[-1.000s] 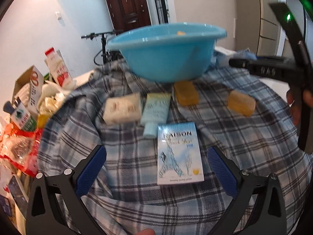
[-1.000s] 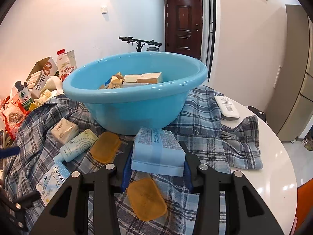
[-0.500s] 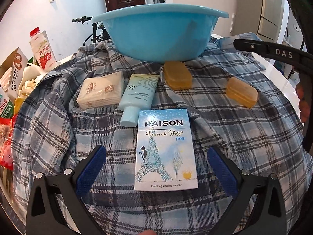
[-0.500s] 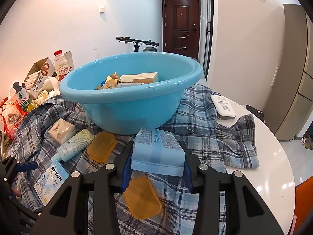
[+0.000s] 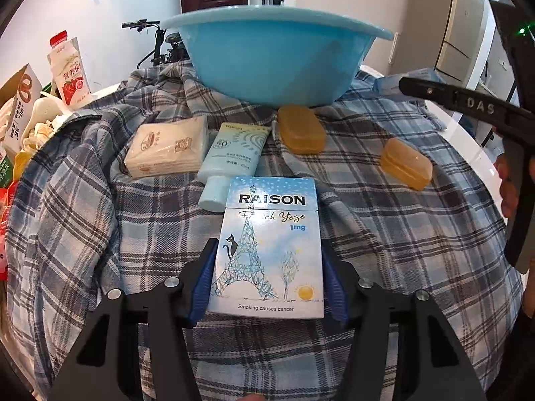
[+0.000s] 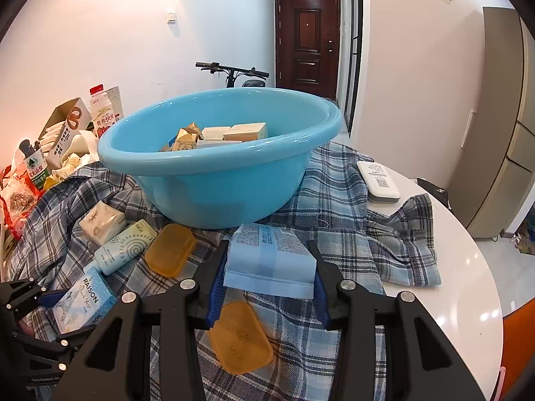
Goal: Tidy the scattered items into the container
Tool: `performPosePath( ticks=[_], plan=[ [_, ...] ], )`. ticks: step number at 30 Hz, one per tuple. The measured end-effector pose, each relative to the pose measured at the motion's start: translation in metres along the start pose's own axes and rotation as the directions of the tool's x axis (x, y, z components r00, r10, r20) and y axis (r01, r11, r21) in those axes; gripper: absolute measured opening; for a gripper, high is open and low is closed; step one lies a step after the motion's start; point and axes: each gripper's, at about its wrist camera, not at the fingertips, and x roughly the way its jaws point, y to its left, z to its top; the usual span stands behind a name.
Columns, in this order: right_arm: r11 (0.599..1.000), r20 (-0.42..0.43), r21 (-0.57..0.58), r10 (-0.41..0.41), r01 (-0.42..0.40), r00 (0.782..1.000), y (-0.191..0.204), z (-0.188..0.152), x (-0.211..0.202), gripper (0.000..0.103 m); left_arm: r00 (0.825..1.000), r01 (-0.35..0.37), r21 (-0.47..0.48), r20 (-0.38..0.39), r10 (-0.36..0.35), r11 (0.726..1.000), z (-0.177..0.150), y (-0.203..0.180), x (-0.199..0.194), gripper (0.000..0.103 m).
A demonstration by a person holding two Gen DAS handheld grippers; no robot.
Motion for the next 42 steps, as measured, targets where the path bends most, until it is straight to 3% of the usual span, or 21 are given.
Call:
performPosePath(
  ticks=[28, 31, 35, 42],
  plan=[
    [1.0, 0.008, -0.029, -0.007, 0.008, 1.0, 0.006, 0.002, -0.005, 0.045, 0.977, -0.03, 0.035, 0.211, 0.022, 0.999, 0.043, -0.012, -0.077, 0.056],
    [1.0, 0.022, -0.025, 0.001, 0.0, 1.0, 0.006, 0.003, -0.01, 0.045, 0.972, -0.014, 0.023, 0.234, 0.009, 1.0, 0.051, -0.014, -0.082, 0.056],
    [1.0, 0.05, 0.0, 0.002, -0.002, 0.999, 0.001, 0.006, -0.023, 0.045, 0.961, -0.061, 0.051, 0.273, 0.045, 0.997, 0.057, -0.019, -0.092, 0.056],
    [1.0, 0.107, 0.029, -0.003, 0.0, 0.994, -0.001, 0.01, -0.055, 0.045, 0.949, -0.081, 0.067, 0.31, 0.056, 0.994, 0.073, -0.015, -0.101, 0.056]
  ],
)
